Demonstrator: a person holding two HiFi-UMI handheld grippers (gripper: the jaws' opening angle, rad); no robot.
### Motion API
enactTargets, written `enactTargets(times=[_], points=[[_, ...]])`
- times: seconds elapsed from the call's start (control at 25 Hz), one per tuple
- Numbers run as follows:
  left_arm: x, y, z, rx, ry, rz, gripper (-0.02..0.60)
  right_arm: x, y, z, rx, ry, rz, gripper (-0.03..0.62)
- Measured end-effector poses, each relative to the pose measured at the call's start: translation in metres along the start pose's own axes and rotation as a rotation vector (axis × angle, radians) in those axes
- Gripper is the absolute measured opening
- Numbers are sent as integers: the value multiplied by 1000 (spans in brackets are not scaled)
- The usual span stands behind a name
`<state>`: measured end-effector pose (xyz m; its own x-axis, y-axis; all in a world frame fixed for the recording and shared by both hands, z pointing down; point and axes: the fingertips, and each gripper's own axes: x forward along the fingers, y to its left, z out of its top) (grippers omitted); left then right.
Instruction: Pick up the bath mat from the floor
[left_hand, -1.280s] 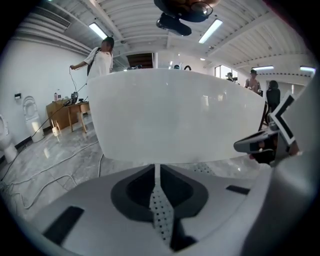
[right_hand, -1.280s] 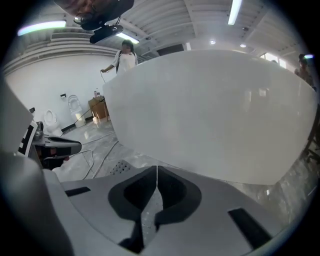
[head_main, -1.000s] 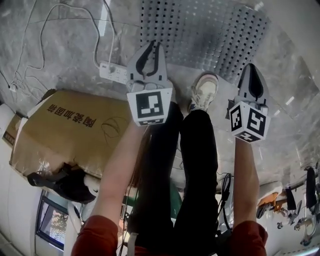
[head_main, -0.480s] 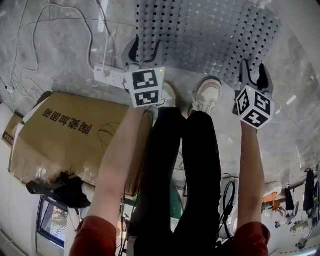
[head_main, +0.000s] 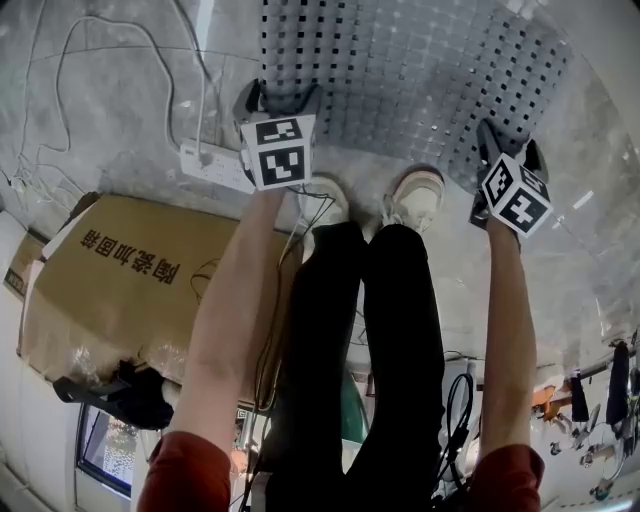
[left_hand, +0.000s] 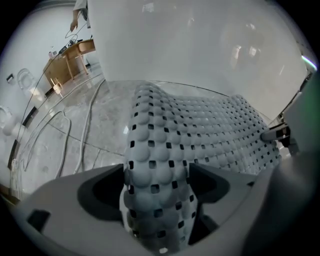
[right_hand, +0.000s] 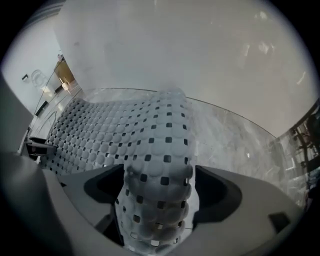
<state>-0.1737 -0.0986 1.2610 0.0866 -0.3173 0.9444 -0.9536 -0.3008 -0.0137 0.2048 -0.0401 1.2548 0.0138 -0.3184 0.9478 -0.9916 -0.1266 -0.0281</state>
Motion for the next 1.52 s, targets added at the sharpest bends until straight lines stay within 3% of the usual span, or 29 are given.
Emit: enactTargets(times=[0.16,0.32,0.48,0.72,0.92,1.2,1.52], points=[[8,3,-3,6,9,0,383,9,-1,-4,68,-4,2,428],[7,4,-1,8,6,-3,383,7,-3,-2,44,-11,-31,420],[4,1,-1,12,55,14,370,1,7,0,67,-2,15,305],[-12,-19,1,-34,93,-26,266,-18,31,5,143,-34,73,159],[-31,-35,8,-62,98,-78,215,-36,47,17,148,-47,109,94],[-68,-59,14,-106,122,-123,154,-75,61,28,123,-55,133,66],[-138,-80,11,-104,141,-157,130,-138,73,29,48,-47,139,60]])
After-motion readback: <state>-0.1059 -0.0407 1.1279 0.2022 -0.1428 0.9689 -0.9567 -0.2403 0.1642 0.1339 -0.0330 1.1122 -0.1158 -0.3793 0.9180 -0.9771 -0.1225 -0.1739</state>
